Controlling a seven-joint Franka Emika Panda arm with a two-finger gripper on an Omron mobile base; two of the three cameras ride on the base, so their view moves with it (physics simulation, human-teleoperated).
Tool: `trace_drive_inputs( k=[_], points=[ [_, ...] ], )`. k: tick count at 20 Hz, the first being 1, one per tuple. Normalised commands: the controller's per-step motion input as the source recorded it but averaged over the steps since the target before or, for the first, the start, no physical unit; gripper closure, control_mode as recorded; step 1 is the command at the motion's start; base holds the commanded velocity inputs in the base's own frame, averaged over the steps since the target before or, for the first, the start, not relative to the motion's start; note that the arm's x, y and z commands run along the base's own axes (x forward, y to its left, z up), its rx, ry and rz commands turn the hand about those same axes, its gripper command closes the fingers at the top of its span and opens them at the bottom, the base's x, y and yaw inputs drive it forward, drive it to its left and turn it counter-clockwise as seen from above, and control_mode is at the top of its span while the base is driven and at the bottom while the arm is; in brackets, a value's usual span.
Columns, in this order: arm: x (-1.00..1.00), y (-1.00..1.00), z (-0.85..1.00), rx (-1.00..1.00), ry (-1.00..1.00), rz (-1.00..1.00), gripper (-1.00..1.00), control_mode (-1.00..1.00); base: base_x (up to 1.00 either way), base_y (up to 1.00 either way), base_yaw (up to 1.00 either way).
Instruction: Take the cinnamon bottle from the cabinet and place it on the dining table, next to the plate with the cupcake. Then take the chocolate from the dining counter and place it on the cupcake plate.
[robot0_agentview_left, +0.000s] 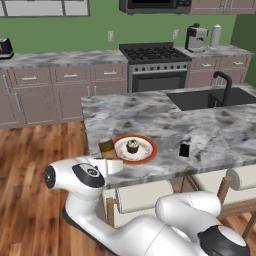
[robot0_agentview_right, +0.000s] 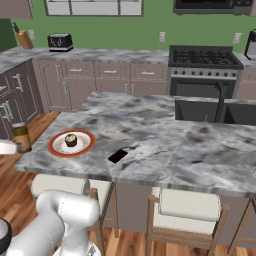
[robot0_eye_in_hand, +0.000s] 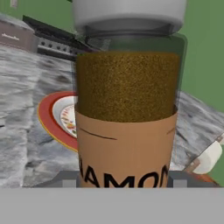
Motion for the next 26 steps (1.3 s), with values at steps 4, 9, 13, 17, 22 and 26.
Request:
trace_drive_inputs(
  k=[4,9,13,17,22,26],
  points=[
    [0.21,0.0,-0.3,0.04,-0.25,0.0,1.0,-1.0,0.0,0.0,0.0],
    [0.18,0.0,-0.23,0.07,-0.18,0.0,1.0,-1.0,0.0,0.0,0.0],
    [0.2,0.01,-0.12,0.09,-0.02,-0.03,1.0,-1.0,0.0,0.0,0.0],
    [0.26,0.0,-0.1,0.07,0.0,-0.08,1.0,-1.0,0.0,0.0,0.0],
    [0.27,0.09,-0.19,0.01,0.01,-0.13,1.0,-1.0,0.0,0.0,0.0],
    [0.29,0.07,-0.33,0.0,0.0,-0.12,1.0,-1.0,0.0,0.0,0.0]
  ],
)
